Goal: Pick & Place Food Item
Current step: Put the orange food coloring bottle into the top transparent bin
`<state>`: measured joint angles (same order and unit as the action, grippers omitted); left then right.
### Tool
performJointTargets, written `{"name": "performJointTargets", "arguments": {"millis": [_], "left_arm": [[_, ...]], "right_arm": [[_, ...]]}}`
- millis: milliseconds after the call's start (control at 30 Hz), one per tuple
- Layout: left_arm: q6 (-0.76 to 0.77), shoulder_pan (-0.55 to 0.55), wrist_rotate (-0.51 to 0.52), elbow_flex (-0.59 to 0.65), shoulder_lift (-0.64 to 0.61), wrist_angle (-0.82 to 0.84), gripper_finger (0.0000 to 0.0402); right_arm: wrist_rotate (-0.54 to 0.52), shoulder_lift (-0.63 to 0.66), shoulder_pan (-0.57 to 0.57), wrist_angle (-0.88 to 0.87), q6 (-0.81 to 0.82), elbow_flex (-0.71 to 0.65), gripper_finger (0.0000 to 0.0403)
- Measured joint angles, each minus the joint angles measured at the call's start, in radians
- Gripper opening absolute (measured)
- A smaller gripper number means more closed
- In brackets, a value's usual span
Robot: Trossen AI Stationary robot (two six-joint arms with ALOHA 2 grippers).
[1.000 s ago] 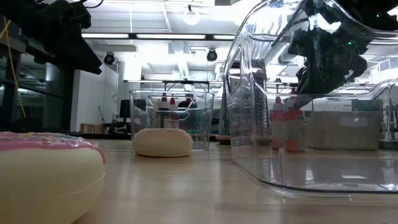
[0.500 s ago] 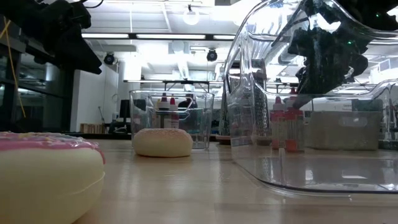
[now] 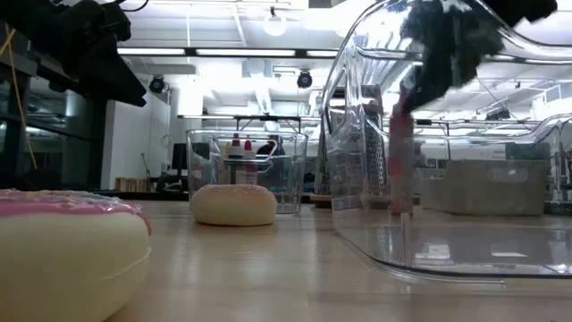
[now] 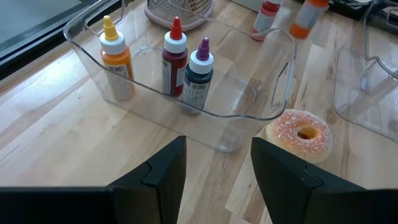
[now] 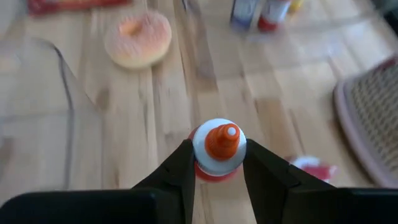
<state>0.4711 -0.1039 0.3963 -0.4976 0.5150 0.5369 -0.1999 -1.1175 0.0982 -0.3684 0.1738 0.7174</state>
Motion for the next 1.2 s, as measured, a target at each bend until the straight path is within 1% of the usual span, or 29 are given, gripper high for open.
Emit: {"name": "performJointTargets", "arguments": {"millis": [200, 300, 433, 533, 600, 767, 1067, 1200], "left_arm": [[0.0, 0.0, 0.0, 0.0, 0.0, 0.0, 0.0174], [0.0, 0.0, 0.0, 0.0, 0.0, 0.0, 0.0174], [0.0, 0.0, 0.0, 0.0, 0.0, 0.0, 0.0174], [0.0, 0.0, 0.0, 0.0, 0.0, 0.0, 0.0174], [0.0, 0.0, 0.0, 0.0, 0.0, 0.0, 0.0174], [0.0, 0.0, 0.0, 0.0, 0.0, 0.0, 0.0174], [0.0, 0.0, 0.0, 0.0, 0.0, 0.0, 0.0174], [0.0, 0.0, 0.0, 0.0, 0.0, 0.0, 0.0174]], "right_arm": [[-0.003, 0.0, 0.0, -0.079, -0.029, 0.155, 0.01], [-0.01, -0.002, 0.0, -0.098, -0.025, 0.21, 0.01], [-0.013, -0.004, 0.0, -0.096, -0.035, 0.236, 0.01], [-0.055, -0.026, 0.0, -0.08, -0.047, 0.243, 0.01], [-0.065, -0.047, -0.004, -0.064, -0.049, 0.247, 0.01], [-0.06, -0.126, -0.027, 0.006, -0.097, 0.294, 0.01], [-0.058, -0.327, -0.072, 0.016, -0.154, 0.487, 0.01], [-0.016, -0.418, -0.105, 0.023, -0.147, 0.54, 0.01]]}}
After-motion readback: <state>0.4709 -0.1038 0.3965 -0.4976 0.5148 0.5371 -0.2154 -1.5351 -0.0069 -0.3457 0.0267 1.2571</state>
